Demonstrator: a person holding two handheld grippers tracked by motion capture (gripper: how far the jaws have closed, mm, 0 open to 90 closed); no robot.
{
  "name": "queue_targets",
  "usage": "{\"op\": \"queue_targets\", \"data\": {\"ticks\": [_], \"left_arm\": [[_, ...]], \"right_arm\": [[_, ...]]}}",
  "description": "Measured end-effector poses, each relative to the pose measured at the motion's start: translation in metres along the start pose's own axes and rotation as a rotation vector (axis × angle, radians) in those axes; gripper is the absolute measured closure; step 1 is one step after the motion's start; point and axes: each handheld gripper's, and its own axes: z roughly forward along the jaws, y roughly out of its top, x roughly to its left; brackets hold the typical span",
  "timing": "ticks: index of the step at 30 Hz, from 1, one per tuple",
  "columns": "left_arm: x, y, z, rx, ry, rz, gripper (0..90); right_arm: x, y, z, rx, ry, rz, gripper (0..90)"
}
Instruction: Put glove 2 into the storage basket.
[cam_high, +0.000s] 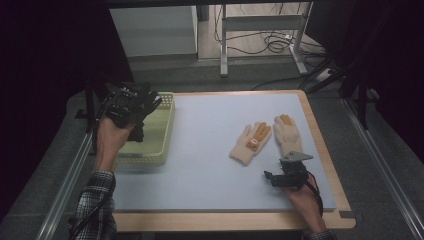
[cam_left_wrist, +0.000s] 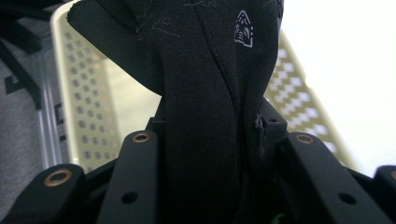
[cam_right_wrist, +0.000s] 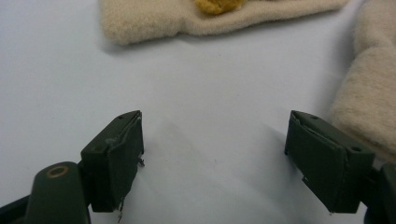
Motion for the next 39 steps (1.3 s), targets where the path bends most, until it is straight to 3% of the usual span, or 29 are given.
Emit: {"op": "queue_targets", "data": {"ticks": [7, 12, 14, 19, 21, 23, 27, 30, 35, 38, 39], "left_arm": [[0.018, 0.000, 0.038, 0.057, 0.022, -0.013, 61.4], [0.021, 0.002, 0.064, 0.097, 0.012, 0.002, 60.8], [0.021, 0.001, 0.079, 0.137, 0.040, 0.012, 60.5], [0.024, -0.002, 0.097, 0.182, 0.055, -0.003, 59.2], [0.026, -0.003, 0.104, 0.206, 0.073, -0.005, 56.9], [0.027, -0.004, 0.109, 0.240, 0.104, -0.001, 47.2], [0.027, -0.006, 0.107, 0.257, 0.125, 0.011, 20.0], [0.030, -0.007, 0.097, 0.237, 0.106, -0.022, 6.5], [0.036, -0.010, 0.075, 0.160, 0.041, -0.053, 4.0], [0.035, -0.012, 0.066, 0.143, 0.052, -0.043, 3.0], [0.035, -0.013, 0.062, 0.119, 0.037, -0.052, 3.0]], "right_arm": [[0.000, 0.000, 0.000, 0.000, -0.001, -0.001, 19.3], [0.000, 0.000, 0.000, 0.000, -0.001, 0.000, 19.3], [0.000, 0.000, 0.000, 0.000, -0.001, -0.001, 19.3], [0.000, 0.000, 0.000, -0.001, -0.001, 0.000, 19.3], [0.000, 0.000, 0.000, -0.001, 0.000, 0.000, 19.2], [0.000, 0.000, 0.000, -0.001, 0.000, 0.000, 19.3], [0.000, 0.000, 0.000, -0.001, -0.001, -0.001, 19.3], [0.000, 0.000, 0.000, -0.001, -0.001, -0.001, 19.3], [0.000, 0.000, 0.000, 0.001, -0.002, -0.002, 19.2], [0.000, 0.000, 0.000, 0.001, -0.001, -0.002, 19.3], [0.000, 0.000, 0.000, 0.002, -0.002, -0.002, 19.3]]}}
